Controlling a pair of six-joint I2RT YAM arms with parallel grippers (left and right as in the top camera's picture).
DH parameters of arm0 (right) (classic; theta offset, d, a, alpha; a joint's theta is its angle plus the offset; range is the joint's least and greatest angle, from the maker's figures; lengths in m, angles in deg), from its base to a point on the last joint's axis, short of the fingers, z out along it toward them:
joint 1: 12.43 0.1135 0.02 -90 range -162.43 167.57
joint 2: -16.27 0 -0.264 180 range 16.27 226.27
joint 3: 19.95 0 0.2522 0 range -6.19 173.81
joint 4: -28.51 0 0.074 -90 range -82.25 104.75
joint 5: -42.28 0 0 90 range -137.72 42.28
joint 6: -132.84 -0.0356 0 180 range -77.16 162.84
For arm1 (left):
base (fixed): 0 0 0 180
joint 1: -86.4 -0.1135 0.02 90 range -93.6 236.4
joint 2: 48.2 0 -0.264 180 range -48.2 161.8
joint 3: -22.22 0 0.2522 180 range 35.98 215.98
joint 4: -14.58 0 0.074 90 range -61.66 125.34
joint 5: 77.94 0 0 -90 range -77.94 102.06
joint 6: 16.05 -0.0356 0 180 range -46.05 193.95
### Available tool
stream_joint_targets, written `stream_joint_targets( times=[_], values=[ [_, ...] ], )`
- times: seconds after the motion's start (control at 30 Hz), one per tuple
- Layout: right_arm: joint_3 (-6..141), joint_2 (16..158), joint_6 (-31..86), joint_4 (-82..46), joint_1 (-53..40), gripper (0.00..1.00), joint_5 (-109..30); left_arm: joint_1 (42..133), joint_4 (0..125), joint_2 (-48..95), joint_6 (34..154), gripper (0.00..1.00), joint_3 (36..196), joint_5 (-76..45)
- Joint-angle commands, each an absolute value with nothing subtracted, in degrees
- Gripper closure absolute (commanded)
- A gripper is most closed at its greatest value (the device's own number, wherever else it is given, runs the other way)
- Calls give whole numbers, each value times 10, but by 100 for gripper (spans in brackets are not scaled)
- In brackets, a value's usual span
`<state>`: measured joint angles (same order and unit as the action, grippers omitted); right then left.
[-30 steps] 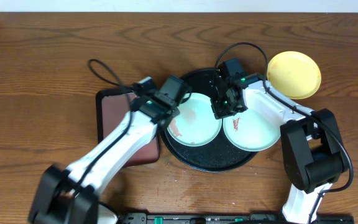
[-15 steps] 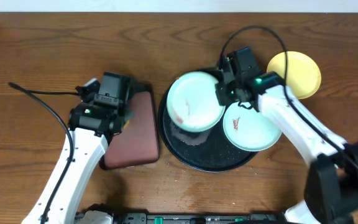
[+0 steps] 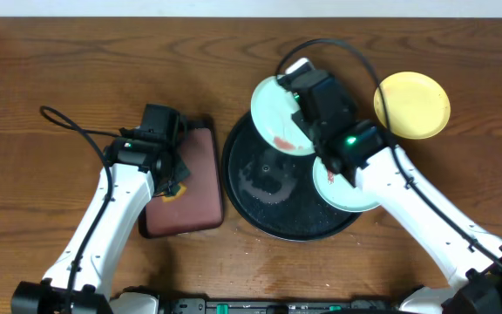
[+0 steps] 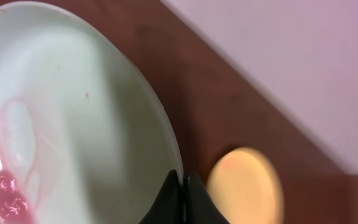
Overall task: Clean dirty plates on tray and stack at the side
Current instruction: 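Lift the green plate with the right gripper onto the yellow plate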
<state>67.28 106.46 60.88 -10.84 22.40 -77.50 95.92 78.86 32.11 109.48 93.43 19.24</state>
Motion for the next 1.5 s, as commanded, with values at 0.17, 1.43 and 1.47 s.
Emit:
stream_joint_targets(
  times=[0.17,1.43,1.47],
  values=[
    [685,1049,868,40,277,99,-1011,957,789,326,1080,93,932,184],
    [684,1065,296,-55,-94,99,-250,957,782,326,1081,92,921,185],
    [684,1073,280,-47,-145,99,-167,957,780,326,1081,92,921,185]
  ],
)
